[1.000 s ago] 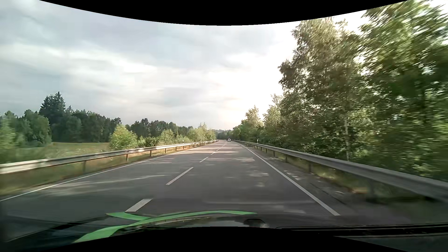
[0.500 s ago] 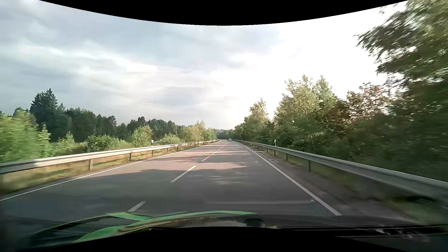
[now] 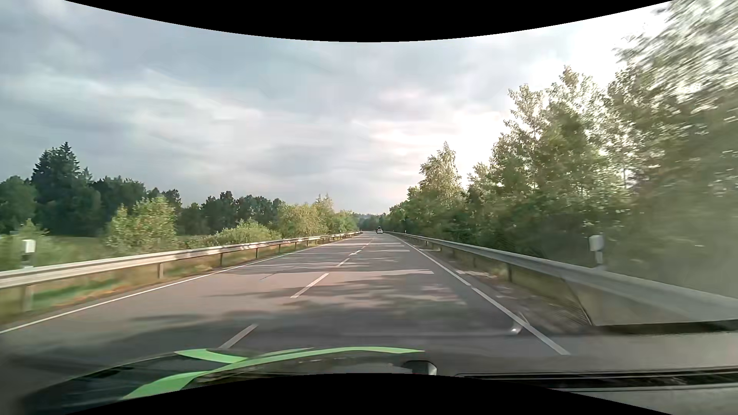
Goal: Follow the waypoints while adhering to traffic rules and regulations
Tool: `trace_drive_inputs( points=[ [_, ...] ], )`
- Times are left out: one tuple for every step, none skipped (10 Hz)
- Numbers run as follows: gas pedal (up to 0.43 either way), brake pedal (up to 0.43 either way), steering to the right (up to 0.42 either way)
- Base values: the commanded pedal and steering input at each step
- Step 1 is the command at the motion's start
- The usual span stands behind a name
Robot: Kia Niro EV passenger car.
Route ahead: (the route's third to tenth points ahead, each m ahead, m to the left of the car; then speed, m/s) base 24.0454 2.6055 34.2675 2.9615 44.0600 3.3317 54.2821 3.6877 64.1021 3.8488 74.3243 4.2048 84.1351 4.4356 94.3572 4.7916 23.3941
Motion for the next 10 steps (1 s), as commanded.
trace_drive_inputs(
  points=[
    [0.189, 0.000, -0.004],
    [0.189, 0.000, -0.004],
    [0.189, 0.000, -0.003],
    [0.189, 0.000, -0.003],
    [0.220, 0.000, -0.003],
    [0.220, 0.000, -0.003],
    [0.220, 0.000, -0.003],
    [0.220, 0.000, -0.003],
    [0.228, 0.000, -0.003],
    [0.228, 0.000, -0.003]
  ],
)
